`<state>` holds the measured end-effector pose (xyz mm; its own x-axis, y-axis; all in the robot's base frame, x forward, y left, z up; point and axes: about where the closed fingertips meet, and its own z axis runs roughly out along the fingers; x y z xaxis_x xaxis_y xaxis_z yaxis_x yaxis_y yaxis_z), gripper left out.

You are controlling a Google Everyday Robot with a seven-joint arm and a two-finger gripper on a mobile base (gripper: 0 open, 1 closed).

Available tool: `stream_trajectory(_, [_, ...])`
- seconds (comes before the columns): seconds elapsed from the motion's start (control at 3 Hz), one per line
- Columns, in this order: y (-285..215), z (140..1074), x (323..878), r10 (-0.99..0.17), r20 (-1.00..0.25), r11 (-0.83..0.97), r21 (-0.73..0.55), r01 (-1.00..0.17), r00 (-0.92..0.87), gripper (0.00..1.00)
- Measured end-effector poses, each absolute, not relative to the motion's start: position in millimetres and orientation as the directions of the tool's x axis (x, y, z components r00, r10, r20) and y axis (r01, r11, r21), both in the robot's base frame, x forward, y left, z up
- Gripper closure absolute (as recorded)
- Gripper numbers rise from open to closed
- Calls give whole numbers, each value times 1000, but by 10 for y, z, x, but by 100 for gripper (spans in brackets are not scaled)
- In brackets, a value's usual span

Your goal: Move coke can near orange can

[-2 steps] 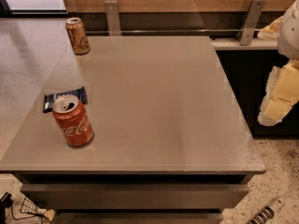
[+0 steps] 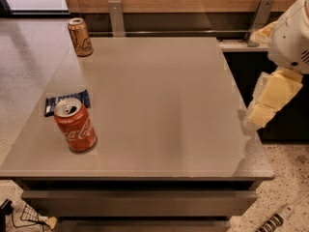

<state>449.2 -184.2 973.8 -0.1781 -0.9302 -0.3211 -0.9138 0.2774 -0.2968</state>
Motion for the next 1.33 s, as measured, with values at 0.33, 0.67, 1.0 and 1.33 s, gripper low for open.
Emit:
stream_trajectory(0.33, [-1487, 9605, 4601, -860, -493, 311, -294, -904, -135, 0])
stream_trajectory(0.67, [-1194, 9463, 4760, -757, -649, 336, -287, -897, -75, 0])
stream_trajectory(1.0, [-869, 9455, 4872, -628, -778, 337, -250, -908, -19, 0])
stream_trajectory(1.33, [-572, 9552, 4853, -490, -872, 315, -196, -929, 18, 0])
